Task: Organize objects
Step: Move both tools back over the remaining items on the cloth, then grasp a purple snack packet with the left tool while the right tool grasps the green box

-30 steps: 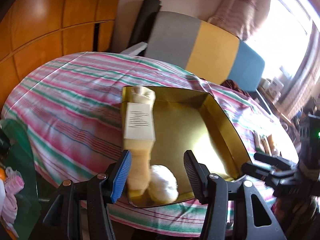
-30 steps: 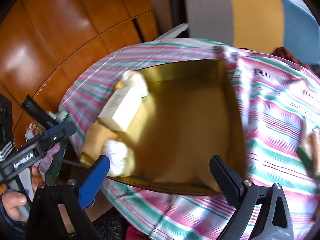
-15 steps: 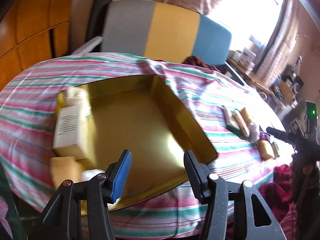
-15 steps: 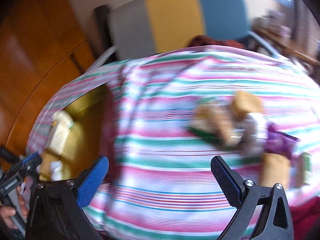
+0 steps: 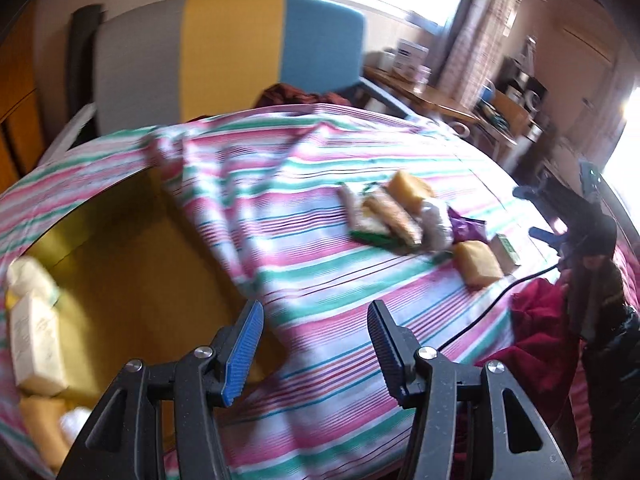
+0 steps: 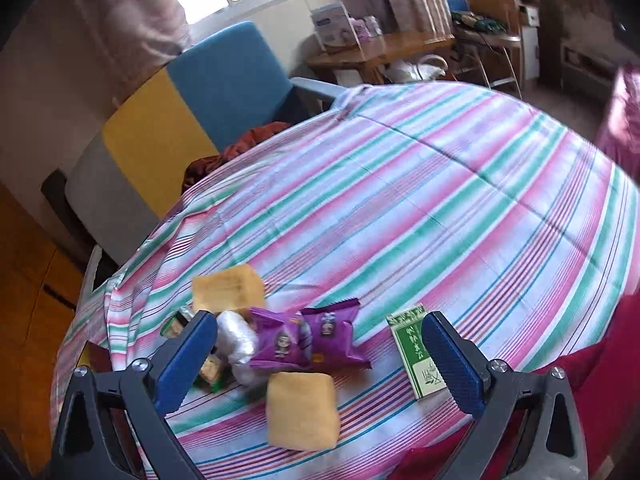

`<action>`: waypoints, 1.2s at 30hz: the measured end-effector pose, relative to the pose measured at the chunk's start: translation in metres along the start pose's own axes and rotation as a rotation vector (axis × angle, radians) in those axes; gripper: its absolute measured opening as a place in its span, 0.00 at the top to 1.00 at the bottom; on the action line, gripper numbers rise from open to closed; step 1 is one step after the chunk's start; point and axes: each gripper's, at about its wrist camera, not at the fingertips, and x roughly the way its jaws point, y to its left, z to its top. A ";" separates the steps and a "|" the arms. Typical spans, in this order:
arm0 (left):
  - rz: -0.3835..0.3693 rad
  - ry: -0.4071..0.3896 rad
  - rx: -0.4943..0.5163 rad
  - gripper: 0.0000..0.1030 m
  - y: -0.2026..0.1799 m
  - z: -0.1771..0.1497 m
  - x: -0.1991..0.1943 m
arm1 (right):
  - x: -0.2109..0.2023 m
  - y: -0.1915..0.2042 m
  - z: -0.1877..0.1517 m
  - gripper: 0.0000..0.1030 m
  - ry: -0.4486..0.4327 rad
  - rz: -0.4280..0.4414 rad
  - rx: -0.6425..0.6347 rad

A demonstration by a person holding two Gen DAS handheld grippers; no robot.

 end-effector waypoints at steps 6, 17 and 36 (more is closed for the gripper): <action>-0.103 0.030 0.089 0.47 -0.056 0.027 0.032 | -0.005 -0.017 0.002 0.00 -0.043 0.102 0.120; -0.307 0.120 0.286 0.53 -0.175 0.085 0.102 | -0.030 -0.042 -0.005 0.00 -0.195 0.212 0.258; -0.232 0.352 0.392 0.55 -0.259 0.086 0.231 | -0.029 -0.059 -0.009 0.00 -0.225 0.363 0.354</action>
